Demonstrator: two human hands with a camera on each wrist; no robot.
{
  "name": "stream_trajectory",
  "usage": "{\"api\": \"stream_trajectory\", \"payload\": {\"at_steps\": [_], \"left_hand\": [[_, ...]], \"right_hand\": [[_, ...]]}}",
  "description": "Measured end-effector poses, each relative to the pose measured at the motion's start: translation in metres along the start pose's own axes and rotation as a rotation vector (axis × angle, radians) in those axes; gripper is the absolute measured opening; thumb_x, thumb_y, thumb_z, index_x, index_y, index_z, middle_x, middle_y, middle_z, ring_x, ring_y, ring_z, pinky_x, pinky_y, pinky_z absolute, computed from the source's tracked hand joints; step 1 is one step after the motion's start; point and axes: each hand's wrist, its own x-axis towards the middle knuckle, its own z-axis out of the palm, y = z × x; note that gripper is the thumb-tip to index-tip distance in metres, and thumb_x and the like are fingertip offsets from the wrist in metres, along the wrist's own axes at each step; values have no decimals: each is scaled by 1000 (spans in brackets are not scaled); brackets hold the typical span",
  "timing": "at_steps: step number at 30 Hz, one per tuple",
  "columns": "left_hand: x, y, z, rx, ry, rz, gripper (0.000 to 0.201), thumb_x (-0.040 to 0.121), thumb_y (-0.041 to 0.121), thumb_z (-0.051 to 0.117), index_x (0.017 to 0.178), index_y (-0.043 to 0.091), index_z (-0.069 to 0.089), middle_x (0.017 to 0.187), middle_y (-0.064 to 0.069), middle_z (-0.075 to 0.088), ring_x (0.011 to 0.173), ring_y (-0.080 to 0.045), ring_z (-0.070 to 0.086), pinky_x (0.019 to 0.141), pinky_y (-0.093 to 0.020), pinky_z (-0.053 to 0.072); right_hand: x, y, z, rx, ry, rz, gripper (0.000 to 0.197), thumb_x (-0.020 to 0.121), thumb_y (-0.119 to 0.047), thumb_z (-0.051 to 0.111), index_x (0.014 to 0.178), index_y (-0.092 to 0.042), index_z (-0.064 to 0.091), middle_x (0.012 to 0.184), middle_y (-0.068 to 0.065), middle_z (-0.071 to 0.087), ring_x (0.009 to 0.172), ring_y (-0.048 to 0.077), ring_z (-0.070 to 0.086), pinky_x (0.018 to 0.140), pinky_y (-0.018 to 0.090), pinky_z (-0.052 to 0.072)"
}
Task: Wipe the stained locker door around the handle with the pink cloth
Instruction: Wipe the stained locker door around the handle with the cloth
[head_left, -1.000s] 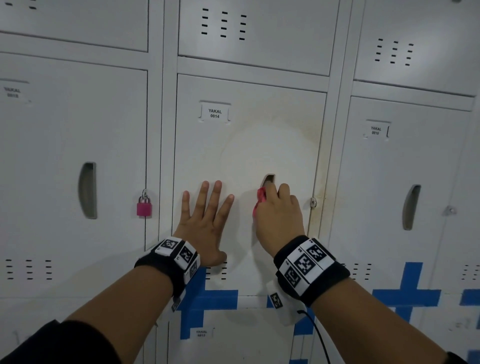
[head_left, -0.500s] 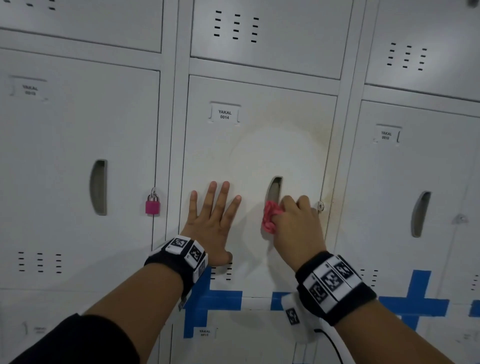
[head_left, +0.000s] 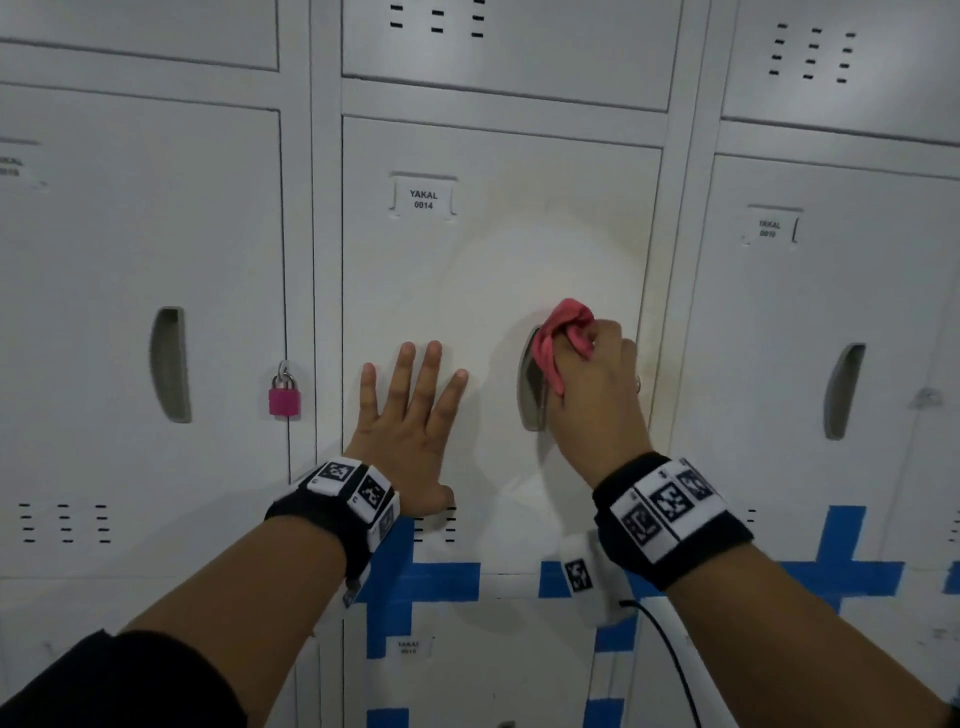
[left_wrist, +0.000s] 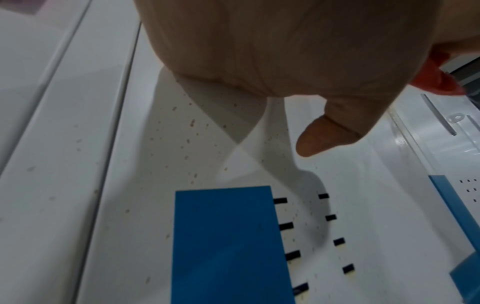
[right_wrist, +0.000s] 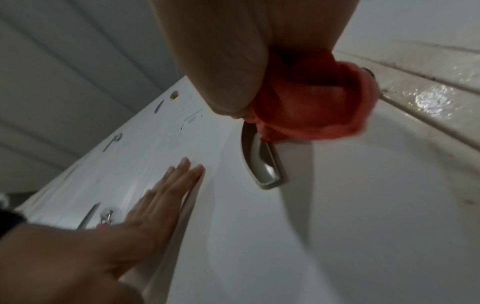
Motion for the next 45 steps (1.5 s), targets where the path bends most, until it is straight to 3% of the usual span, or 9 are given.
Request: {"api": "stream_trajectory", "payload": {"at_steps": [4, 7, 13, 18, 21, 25, 31, 35, 45], "left_hand": [[-1, 2, 2, 23, 20, 6, 140, 57, 68, 64, 143, 18, -35, 150, -17, -41, 137, -40, -38, 109, -67, -17], [-1, 1, 3, 27, 50, 2, 144, 49, 67, 69, 149, 16, -22, 157, -19, -26, 142, -41, -26, 111, -68, -10], [1, 1, 2, 38, 57, 7, 143, 48, 68, 68, 151, 16, -18, 158, -19, -24, 143, -42, -23, 111, -69, -9], [0, 0, 2, 37, 25, -10, 146, 42, 64, 74, 153, 14, -6, 160, -20, -14, 146, -43, -15, 111, -70, -2], [-1, 3, -2, 18, -21, -14, 144, 49, 62, 72, 150, 17, -20, 156, -19, -29, 142, -42, -27, 111, -68, -11], [-3, 3, -8, -10, -75, -8, 136, 63, 67, 62, 138, 20, -42, 141, -15, -53, 130, -38, -48, 105, -64, -27], [-2, 1, -12, -37, -101, 9, 143, 59, 68, 67, 138, 21, -42, 142, -13, -53, 131, -38, -47, 108, -66, -21], [-2, 1, -13, -23, -113, -9, 140, 62, 69, 66, 138, 20, -41, 141, -15, -54, 130, -38, -48, 107, -66, -23], [-2, 2, -15, -15, -115, -23, 138, 64, 69, 62, 137, 19, -43, 142, -16, -52, 130, -40, -48, 106, -66, -24]], "right_hand": [[-25, -1, 17, -116, -3, 27, 32, 81, -2, 50, 110, -7, 62, 111, 16, 48, 87, 28, 41, 77, 31, 26], [-47, -2, 26, -88, -18, 65, 30, 79, 1, 59, 108, -7, 63, 109, 15, 49, 84, 26, 41, 75, 33, 39], [-80, 0, 31, -43, -106, 78, 25, 78, 2, 61, 101, -7, 65, 103, 12, 49, 81, 22, 41, 69, 33, 48], [-85, -3, 22, 186, -192, 131, 23, 86, -7, 53, 104, -17, 62, 105, 1, 43, 90, 15, 42, 79, 28, 50], [-62, -13, 15, 288, -93, 87, 24, 87, -9, 54, 108, -19, 61, 109, 3, 44, 96, 16, 45, 86, 27, 48], [-20, -31, 10, -17, -97, 73, 29, 85, -9, 50, 114, -10, 57, 116, 13, 44, 95, 27, 44, 84, 36, 48], [0, -51, -10, -397, -253, -1, 33, 89, -10, 38, 114, 0, 56, 129, 18, 40, 105, 35, 45, 81, 40, 43], [-12, -51, -7, -422, -416, 20, 30, 91, -15, 42, 113, -7, 59, 129, 16, 41, 109, 34, 43, 84, 40, 41], [-3, -31, -8, -310, -529, 17, 32, 93, -28, 50, 116, -7, 54, 118, 10, 44, 110, 29, 43, 73, 35, 35]]}}
